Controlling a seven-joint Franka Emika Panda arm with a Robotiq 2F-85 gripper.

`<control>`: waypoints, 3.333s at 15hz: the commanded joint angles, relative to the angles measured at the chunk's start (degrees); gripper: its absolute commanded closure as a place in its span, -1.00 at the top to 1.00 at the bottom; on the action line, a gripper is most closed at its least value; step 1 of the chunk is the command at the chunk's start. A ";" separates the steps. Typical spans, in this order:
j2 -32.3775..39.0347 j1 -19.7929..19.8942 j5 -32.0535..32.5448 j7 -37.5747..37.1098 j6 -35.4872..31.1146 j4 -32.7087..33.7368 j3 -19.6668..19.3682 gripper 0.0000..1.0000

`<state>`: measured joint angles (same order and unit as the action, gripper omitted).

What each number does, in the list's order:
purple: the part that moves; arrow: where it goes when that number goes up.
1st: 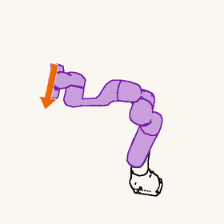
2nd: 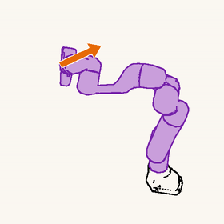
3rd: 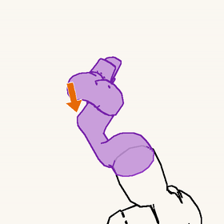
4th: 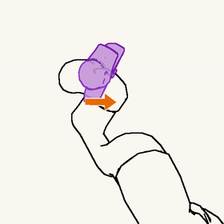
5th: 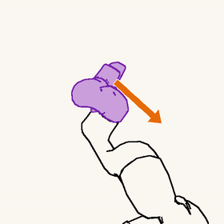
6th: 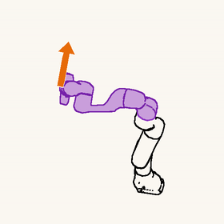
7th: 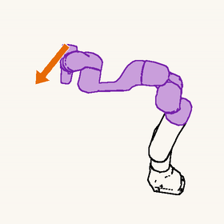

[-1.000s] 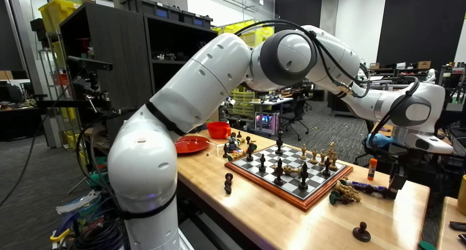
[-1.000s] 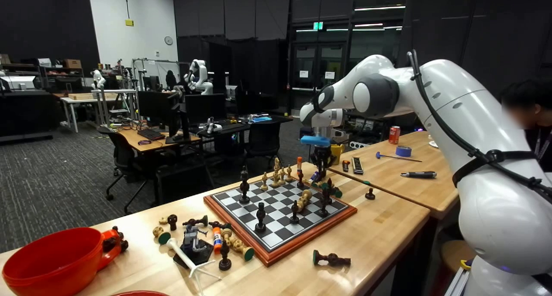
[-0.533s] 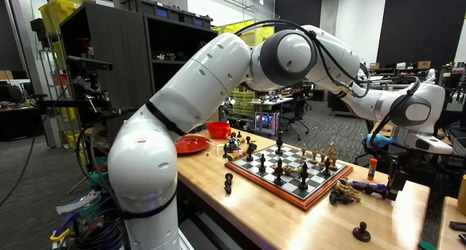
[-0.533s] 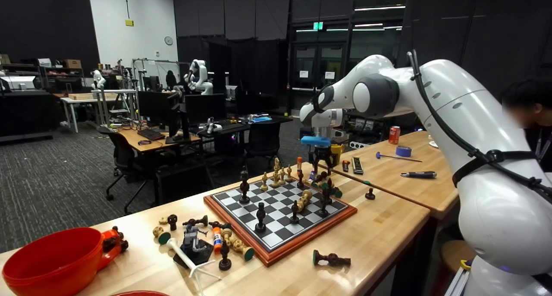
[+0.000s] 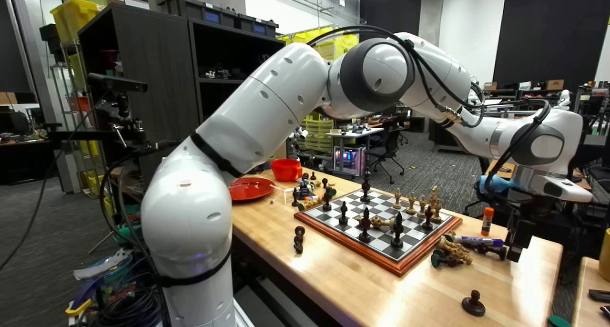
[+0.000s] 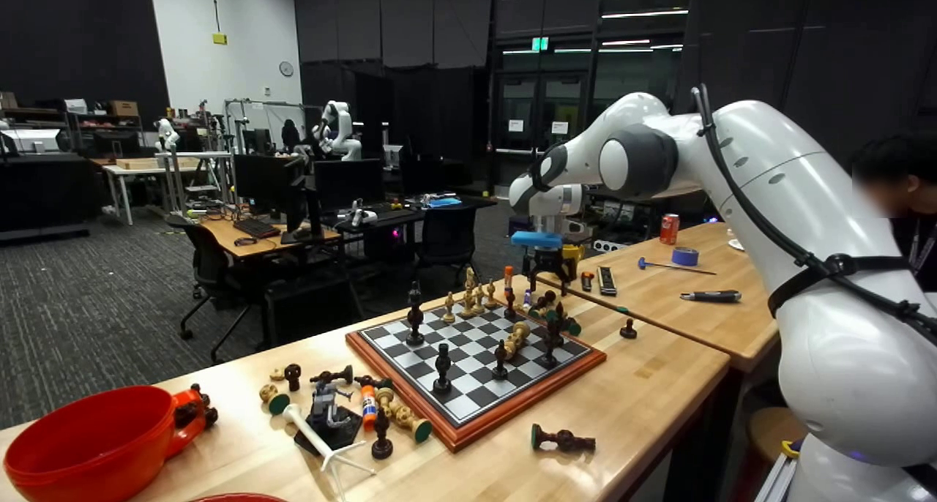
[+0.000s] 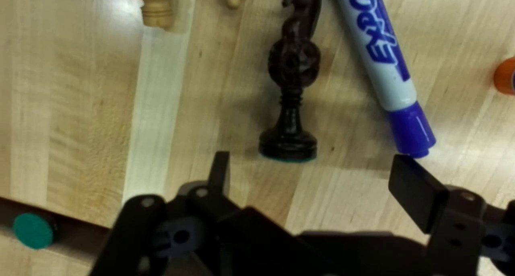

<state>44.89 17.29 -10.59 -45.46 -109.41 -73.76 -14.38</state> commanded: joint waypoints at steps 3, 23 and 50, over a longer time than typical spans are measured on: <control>-2.85 0.33 -1.61 -0.17 0.45 -4.08 0.26 1.00; -4.97 0.13 -3.82 -0.20 0.66 -5.51 0.27 -0.83; -27.14 -3.87 -3.00 12.37 -6.50 -27.19 1.00 -0.83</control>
<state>24.00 14.35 -13.73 -35.98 -113.85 -93.51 -13.56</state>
